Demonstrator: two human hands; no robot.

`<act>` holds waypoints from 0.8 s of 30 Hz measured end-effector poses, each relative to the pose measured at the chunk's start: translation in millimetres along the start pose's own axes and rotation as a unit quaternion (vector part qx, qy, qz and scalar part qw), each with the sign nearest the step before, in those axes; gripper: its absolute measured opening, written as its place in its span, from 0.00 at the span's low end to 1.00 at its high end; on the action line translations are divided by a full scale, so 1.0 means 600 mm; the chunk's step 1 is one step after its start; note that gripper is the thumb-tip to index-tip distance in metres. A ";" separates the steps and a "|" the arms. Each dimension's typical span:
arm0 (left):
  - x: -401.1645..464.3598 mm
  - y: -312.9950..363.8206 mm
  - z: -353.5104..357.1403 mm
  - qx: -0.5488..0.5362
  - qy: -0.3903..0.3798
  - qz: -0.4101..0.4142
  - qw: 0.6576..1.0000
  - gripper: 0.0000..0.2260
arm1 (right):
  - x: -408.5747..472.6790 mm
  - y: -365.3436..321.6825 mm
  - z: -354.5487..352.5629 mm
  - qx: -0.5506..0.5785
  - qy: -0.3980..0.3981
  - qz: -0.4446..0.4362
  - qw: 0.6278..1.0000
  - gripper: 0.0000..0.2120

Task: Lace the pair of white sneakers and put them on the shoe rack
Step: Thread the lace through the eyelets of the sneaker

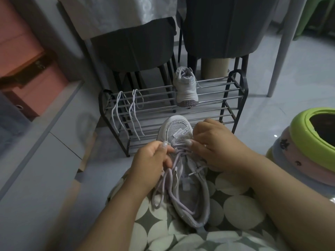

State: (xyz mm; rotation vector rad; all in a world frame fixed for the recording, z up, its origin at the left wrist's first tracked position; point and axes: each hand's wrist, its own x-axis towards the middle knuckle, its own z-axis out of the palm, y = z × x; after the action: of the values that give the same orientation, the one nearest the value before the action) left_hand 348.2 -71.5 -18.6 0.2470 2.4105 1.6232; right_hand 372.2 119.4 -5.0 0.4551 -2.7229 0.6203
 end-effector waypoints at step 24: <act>0.014 -0.020 0.010 0.178 0.014 0.107 0.978 0.05 | 0.022 -0.005 0.008 0.062 -0.140 0.144 0.978 0.03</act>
State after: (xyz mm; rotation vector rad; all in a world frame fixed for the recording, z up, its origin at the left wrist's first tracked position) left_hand 341.9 -68.3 -32.7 0.5653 2.7676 1.2630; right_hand 360.6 111.4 -3.2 0.1863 -3.0604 0.8632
